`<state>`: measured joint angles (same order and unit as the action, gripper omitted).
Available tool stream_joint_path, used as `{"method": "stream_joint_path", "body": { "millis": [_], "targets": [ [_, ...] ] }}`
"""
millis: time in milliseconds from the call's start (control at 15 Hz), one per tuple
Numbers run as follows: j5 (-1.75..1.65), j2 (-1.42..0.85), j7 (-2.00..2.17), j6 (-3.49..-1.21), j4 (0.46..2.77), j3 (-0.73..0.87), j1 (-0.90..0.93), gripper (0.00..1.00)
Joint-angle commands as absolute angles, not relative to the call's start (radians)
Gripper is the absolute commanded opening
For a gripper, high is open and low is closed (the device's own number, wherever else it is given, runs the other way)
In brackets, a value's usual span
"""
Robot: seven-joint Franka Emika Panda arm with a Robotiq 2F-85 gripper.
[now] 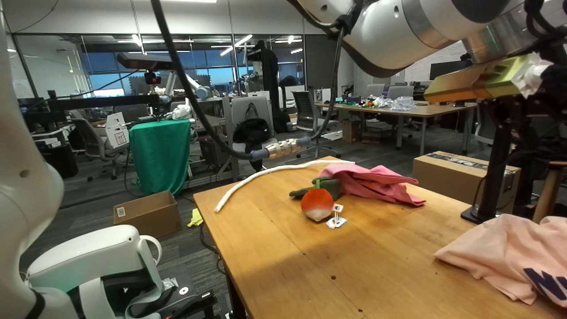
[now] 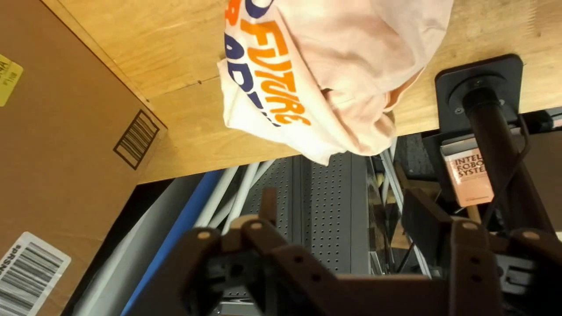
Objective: Move the towel to the right, move the rope to the left, move the peach shirt to the right, move the radish forwards
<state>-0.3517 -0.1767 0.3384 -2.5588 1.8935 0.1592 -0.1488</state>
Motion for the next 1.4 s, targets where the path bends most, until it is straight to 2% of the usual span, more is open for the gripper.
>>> {"method": "stream_joint_path", "body": {
  "millis": [0,600,933,1333],
  "targets": [
    [-0.221,-0.136,0.181,-2.504,1.931,0.135,-0.141,1.0],
    [0.109,0.082,-0.247,-2.135,2.118,0.053,-0.087,1.0],
    [0.087,0.091,-0.385,-1.954,2.153,0.032,-0.026,1.0],
    [-0.109,0.036,-0.362,-2.115,2.233,-0.048,0.052,1.0]
  ]
}}
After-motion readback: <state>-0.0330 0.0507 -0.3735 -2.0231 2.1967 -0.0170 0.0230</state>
